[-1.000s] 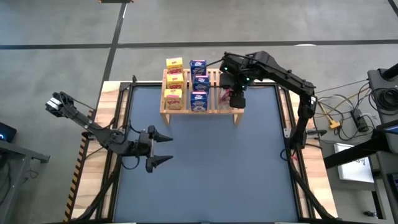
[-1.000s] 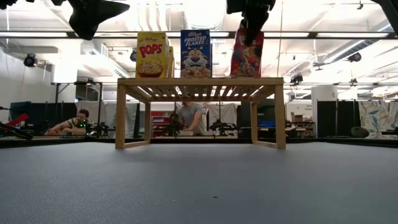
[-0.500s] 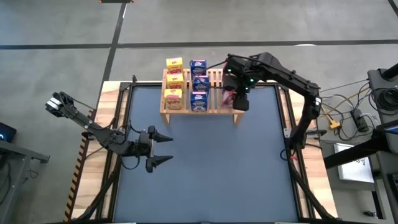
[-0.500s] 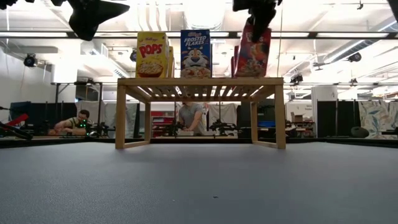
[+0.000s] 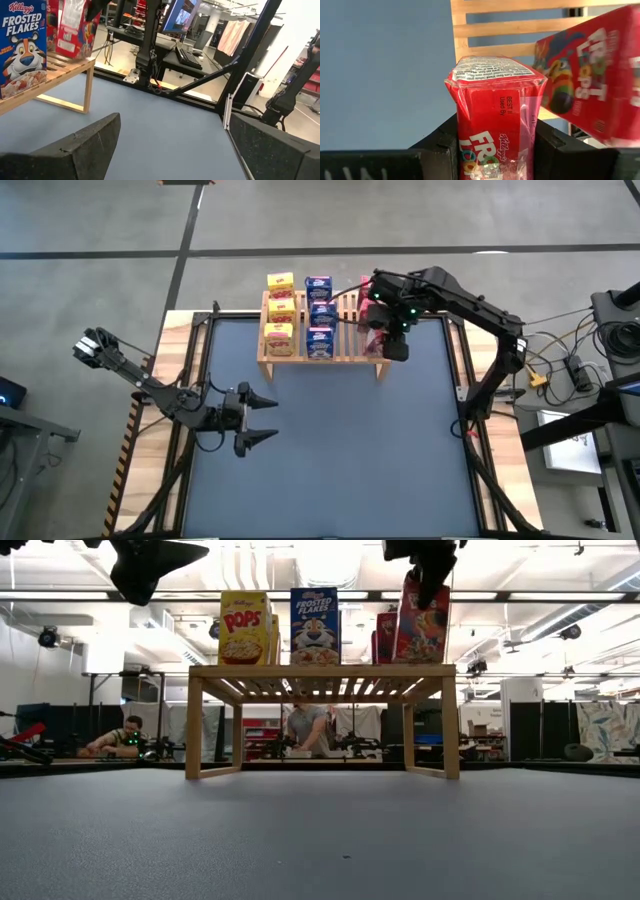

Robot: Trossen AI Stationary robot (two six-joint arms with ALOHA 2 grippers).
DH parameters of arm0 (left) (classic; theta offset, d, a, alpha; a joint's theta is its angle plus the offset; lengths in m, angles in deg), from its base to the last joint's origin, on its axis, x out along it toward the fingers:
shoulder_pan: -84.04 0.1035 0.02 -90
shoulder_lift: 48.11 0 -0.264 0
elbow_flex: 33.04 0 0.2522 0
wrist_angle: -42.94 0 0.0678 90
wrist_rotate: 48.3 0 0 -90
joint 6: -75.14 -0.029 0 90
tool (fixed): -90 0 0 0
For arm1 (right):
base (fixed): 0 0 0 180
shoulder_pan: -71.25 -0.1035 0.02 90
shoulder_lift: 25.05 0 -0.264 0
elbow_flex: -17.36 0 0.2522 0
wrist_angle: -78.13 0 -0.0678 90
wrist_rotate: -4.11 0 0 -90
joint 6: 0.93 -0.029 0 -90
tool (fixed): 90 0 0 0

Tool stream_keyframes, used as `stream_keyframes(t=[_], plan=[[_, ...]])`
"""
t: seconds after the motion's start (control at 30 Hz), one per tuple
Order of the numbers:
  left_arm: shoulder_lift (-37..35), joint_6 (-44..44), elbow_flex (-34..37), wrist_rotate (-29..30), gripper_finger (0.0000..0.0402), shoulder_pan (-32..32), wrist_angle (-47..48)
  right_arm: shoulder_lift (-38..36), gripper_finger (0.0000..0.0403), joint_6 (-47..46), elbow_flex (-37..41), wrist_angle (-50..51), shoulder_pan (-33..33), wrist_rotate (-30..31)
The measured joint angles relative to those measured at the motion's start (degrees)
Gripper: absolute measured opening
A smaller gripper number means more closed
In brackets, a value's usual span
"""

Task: Stack cereal on shelf
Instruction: Put the red cereal box on the shelf aligned with the other red cereal box

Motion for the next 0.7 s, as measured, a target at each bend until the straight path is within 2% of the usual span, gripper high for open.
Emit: stream_keyframes(t=[0.7], plan=[[0.0, -0.47, 0.0, 0.04, 0.0359, 0.1, 0.01, 2.62, 0.0139, 2.76, -1.15, -2.07, -0.04, 1.5]])
